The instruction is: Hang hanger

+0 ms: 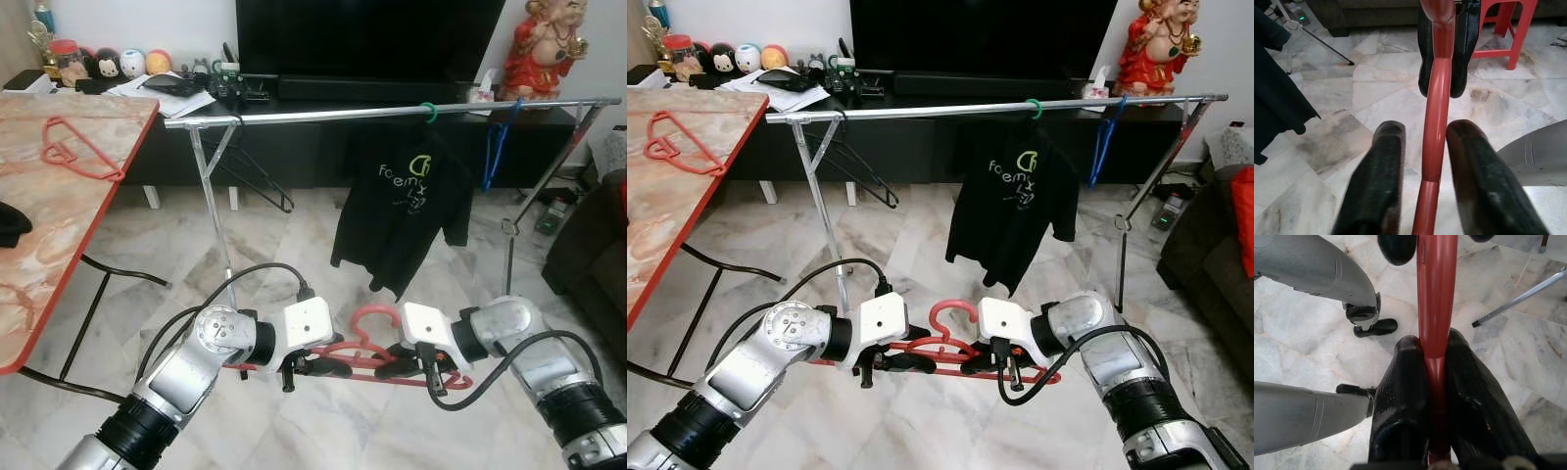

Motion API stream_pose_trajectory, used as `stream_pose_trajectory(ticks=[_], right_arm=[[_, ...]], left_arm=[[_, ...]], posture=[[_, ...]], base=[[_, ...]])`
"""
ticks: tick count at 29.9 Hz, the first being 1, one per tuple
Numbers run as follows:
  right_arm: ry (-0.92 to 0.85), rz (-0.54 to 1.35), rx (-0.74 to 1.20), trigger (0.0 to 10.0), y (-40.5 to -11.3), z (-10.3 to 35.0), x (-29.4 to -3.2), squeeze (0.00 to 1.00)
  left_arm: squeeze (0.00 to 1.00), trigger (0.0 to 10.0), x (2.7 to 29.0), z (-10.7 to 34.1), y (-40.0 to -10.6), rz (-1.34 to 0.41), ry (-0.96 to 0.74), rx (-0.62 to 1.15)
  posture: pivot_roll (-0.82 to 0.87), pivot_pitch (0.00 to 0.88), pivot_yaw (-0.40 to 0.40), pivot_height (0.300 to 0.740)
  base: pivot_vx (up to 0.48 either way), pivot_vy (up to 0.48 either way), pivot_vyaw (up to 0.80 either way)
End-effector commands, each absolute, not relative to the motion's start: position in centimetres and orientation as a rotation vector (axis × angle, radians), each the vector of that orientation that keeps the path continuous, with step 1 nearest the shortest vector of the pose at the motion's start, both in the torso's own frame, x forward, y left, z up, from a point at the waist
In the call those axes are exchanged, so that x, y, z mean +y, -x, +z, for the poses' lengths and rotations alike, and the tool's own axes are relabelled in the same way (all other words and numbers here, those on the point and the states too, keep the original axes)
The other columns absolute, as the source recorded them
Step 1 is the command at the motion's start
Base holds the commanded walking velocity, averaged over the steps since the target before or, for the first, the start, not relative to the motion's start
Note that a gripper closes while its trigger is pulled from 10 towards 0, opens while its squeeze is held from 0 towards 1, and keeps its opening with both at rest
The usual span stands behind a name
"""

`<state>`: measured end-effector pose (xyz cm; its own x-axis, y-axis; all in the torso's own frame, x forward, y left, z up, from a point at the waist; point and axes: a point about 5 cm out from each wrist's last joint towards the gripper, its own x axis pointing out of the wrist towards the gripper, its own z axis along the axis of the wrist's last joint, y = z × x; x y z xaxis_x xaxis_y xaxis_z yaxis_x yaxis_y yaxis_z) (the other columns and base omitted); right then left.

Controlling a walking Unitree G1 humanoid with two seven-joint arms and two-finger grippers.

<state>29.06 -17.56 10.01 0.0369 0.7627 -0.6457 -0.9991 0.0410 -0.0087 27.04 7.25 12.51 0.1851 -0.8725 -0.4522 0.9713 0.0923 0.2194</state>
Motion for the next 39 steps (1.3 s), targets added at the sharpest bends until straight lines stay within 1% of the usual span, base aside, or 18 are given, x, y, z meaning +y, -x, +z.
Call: stream_pose_trajectory(ticks=[1,7,13,19,20,21,24,28,34,37,38,39], right_arm=[[0.556,1.457,0.519,10.0,-29.2,10.8,-17.6,0.0],[0.557,1.45,0.514,10.0,-29.3,11.0,-17.5,0.0],[0.553,1.446,0.506,10.0,-29.4,11.2,-17.4,0.0],[0.532,1.436,0.493,10.0,-29.6,11.1,-17.3,0.0],[0.51,1.433,0.484,10.0,-29.6,11.2,-17.3,0.44],[0.502,1.433,0.481,10.0,-29.7,11.2,-17.3,1.0],[0.489,1.455,0.483,10.0,-29.5,11.3,-17.3,1.0],[0.491,1.434,0.512,10.0,-29.6,11.0,-17.6,1.0],[0.483,1.443,0.545,10.0,-29.3,10.7,-18.1,1.0],[0.535,1.367,0.616,10.0,-29.3,9.8,-19.3,1.0],[0.558,1.291,0.663,10.0,-29.3,9.1,-20.6,1.0],[0.557,1.262,0.672,10.0,-29.3,8.8,-21.1,1.0]], left_arm=[[0.0,0.0,7.1,12.8,-27.3,-1.39,-0.545,0.215],[0.0,0.0,7.2,12.7,-27.0,-1.413,-0.54,0.235],[0.0,0.0,7.5,12.4,-26.8,-1.43,-0.574,0.26],[0.0,0.0,7.4,12.5,-26.9,-1.429,-0.57,0.254],[0.0,0.0,7.4,12.5,-26.9,-1.43,-0.568,0.254],[0.0,0.0,7.4,12.5,-26.9,-1.432,-0.568,0.254],[0.0,0.0,7.5,12.5,-26.9,-1.432,-0.569,0.255],[0.0,0.0,8.0,12.1,-27.5,-1.384,-0.656,0.258],[0.0,0.0,8.6,11.6,-27.9,-1.338,-0.696,0.278],[0.0,0.0,9.4,11.3,-28.0,-1.28,-0.701,0.281],[0.0,0.0,10.2,11.2,-28.2,-1.222,-0.701,0.281],[0.0,0.0,10.6,11.2,-28.2,-1.2,-0.703,0.285]], posture=[[0.03,0.0,-0.116,0.74],[0.03,0.0,-0.117,0.74],[0.03,0.0,-0.118,0.74],[0.03,0.0,-0.118,0.74],[0.03,0.0,-0.118,0.74],[0.03,0.0,-0.118,0.74],[0.03,0.0,-0.118,0.74],[0.03,0.0,-0.119,0.74],[0.03,0.0,-0.119,0.74],[0.03,0.0,-0.115,0.74],[0.03,0.0,-0.117,0.74],[0.03,0.0,-0.117,0.74]], base=[[0.0,0.0,0.0],[0.0,0.0,0.0],[0.0,0.0,0.0],[0.0,0.0,0.0],[0.0,0.0,0.0],[0.0,0.0,0.0],[0.0,0.0,0.0],[0.0,0.0,0.0],[0.0,0.0,0.0],[0.0,0.0,0.0],[0.0,0.0,0.0],[0.0,0.0,0.0]])
